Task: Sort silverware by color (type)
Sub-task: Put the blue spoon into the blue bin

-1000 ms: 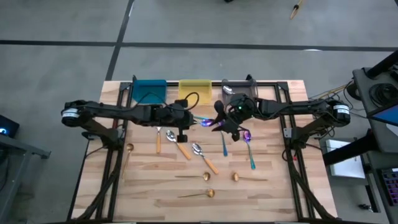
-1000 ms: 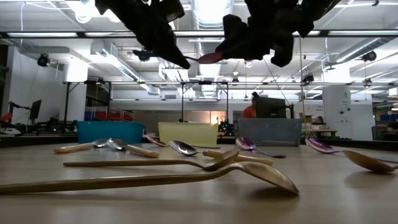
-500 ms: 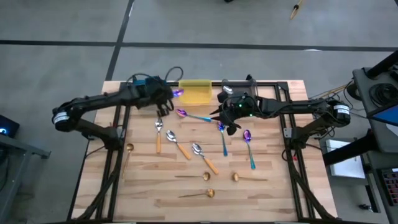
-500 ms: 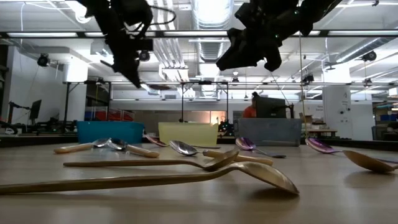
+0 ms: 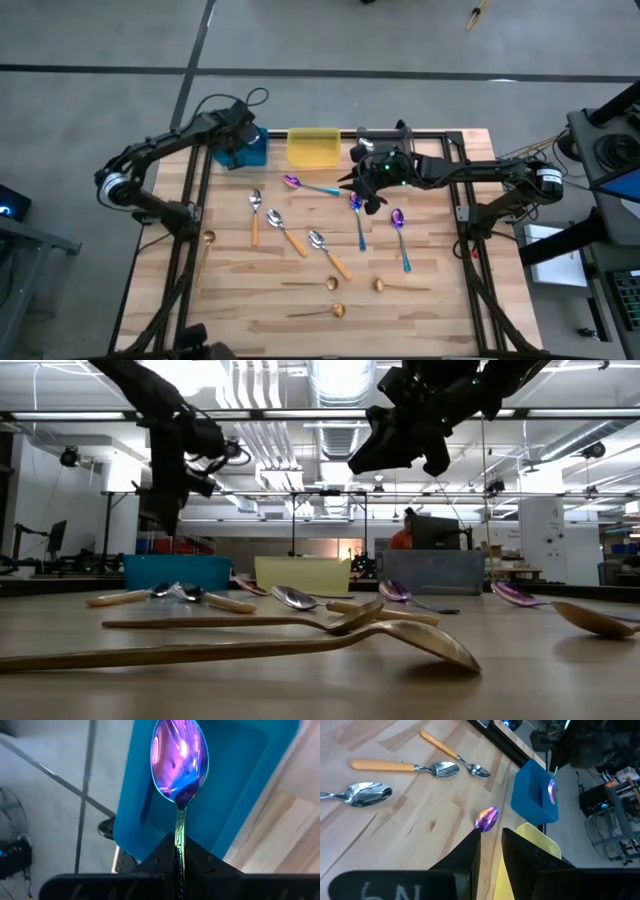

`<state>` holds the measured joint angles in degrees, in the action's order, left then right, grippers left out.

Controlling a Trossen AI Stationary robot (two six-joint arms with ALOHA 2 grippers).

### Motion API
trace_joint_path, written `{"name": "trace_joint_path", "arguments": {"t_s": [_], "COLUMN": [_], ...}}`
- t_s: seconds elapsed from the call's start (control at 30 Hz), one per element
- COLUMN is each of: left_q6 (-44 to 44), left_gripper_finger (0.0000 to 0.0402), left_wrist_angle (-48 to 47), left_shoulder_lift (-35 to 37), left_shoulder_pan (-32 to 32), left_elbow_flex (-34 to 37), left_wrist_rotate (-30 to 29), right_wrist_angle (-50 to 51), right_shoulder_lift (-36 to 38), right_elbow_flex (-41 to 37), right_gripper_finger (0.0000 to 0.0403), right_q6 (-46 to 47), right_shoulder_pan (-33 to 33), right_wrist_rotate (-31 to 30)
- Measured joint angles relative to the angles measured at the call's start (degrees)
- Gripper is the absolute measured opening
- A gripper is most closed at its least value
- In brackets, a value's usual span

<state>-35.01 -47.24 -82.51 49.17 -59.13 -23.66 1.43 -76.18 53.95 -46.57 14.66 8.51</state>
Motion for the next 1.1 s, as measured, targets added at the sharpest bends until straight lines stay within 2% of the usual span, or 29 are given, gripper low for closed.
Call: {"name": "trace_joint_path", "arguments": {"t_s": [0.3, 0.57, 1.1], "left_q6": [-4.30, -5.65, -3.94], "left_gripper_finger": [0.0000, 0.0000, 0.0000], "left_wrist_angle": [0.66, 3.26, 5.28], "left_shoulder_lift": [-5.81, -7.66, -13.60], "left_shoulder_pan": [1.48, 1.72, 1.72], "left_elbow_flex": [0.00, 0.02, 0.02], "left_wrist_rotate": [0.20, 0.22, 0.24], "right_wrist_angle": [0.02, 0.02, 0.04], "right_shoulder_lift": [0.00, 0.00, 0.00], "right_elbow_flex": [0.00, 0.00, 0.02], "right_gripper_finger": [0.0068, 0.0068, 0.0068], "right_q6": [-0.98, -1.13, -1.05], "right_shoulder_pan": [0.00, 0.00, 0.00], "right_wrist_rotate": [-0.02, -0.02, -0.04]}}
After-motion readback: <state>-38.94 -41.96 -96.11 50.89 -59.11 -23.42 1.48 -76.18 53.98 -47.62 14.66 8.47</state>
